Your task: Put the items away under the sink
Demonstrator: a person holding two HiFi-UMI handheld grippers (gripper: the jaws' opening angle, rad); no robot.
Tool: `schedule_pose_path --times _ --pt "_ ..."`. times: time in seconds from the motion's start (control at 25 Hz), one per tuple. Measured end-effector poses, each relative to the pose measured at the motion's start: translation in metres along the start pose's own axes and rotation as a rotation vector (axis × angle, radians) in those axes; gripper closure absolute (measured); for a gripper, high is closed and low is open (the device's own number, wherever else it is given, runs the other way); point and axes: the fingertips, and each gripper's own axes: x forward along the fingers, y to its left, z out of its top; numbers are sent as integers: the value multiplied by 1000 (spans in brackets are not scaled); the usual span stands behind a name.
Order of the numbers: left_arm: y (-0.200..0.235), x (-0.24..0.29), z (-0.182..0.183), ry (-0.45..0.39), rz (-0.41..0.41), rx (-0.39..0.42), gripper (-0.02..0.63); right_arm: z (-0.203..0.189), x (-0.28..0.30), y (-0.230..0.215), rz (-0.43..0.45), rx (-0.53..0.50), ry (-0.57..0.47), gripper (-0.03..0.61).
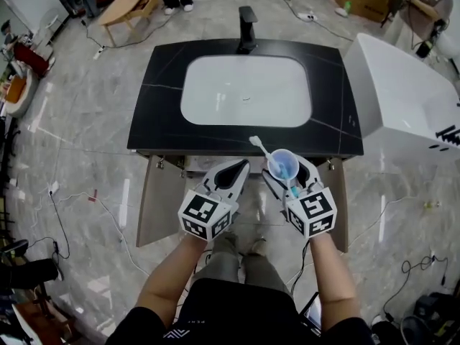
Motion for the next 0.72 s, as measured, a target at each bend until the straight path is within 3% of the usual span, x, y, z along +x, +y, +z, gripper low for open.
schedule_pose_path --times 0.28,0.72 --pt "3 -1 -37 19 2 -26 604 -46 5 4 43 37 36 262" --pt "22 -22 -105 46 41 -19 604 -106 25 35 163 3 70 262"
